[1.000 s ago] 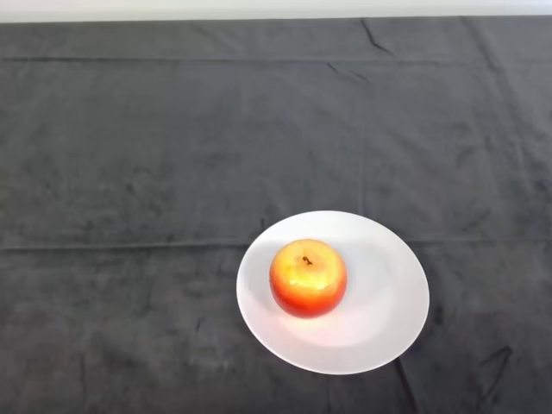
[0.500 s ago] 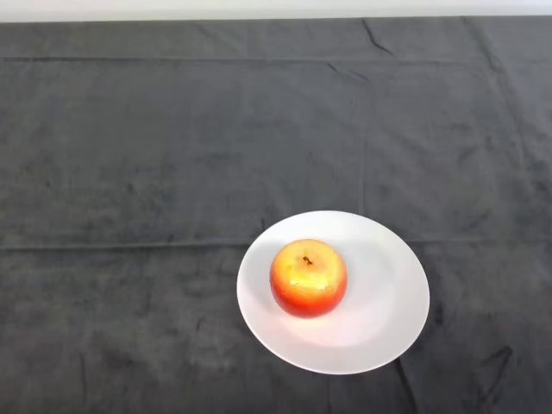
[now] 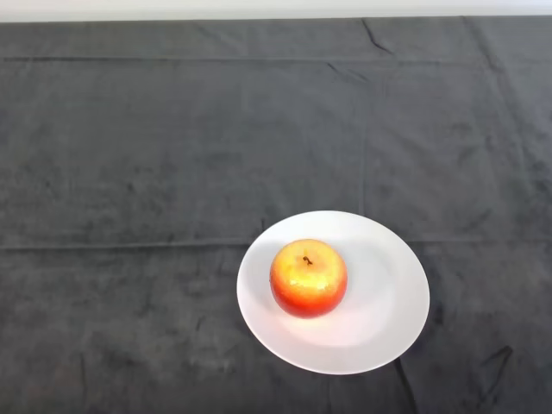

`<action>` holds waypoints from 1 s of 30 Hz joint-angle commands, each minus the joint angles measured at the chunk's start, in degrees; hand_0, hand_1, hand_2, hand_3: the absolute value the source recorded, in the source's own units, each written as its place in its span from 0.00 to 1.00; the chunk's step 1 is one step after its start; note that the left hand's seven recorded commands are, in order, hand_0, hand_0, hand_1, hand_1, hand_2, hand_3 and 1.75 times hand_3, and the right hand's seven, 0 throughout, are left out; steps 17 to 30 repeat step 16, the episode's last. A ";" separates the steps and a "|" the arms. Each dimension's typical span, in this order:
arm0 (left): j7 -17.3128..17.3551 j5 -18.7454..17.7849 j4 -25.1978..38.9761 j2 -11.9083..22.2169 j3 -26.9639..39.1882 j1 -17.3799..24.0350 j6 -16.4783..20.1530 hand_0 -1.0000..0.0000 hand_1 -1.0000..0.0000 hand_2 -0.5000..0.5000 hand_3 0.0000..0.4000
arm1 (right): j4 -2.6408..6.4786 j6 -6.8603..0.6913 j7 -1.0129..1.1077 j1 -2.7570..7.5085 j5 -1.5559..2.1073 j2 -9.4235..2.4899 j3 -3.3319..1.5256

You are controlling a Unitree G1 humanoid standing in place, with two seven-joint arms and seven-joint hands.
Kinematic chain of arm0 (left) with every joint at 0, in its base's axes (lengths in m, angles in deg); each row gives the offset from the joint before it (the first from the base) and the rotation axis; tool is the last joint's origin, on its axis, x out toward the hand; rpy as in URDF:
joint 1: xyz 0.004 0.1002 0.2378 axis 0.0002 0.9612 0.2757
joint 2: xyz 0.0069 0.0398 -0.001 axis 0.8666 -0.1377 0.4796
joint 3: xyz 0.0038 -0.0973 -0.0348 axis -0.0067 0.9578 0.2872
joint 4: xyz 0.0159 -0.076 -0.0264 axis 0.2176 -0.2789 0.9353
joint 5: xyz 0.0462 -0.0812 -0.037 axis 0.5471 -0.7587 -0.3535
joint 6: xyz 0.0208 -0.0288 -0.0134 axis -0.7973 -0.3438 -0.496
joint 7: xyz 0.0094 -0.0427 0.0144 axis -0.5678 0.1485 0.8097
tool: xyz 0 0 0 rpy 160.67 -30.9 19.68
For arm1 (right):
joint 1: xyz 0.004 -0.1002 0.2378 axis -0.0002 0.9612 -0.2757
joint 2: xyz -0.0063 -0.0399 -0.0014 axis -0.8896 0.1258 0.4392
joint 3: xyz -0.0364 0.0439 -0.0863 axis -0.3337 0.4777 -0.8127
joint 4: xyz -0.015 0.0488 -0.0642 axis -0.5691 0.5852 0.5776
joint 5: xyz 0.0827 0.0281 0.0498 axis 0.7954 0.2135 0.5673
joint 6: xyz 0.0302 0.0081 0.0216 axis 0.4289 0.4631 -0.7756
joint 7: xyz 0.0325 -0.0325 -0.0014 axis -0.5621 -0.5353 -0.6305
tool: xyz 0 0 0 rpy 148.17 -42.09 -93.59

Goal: Move the apple to the plate

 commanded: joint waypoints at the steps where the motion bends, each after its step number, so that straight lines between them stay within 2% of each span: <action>1: 0.99 1.57 -2.73 3.54 0.32 -1.57 -0.39 1.00 1.00 0.50 0.00 | 0.86 0.18 0.64 -1.17 0.80 1.62 0.82; 30: 1.08 2.81 -2.71 3.25 1.10 -1.90 -0.33 1.00 1.00 0.50 0.00 | 0.89 0.19 0.67 -1.18 0.76 1.62 0.84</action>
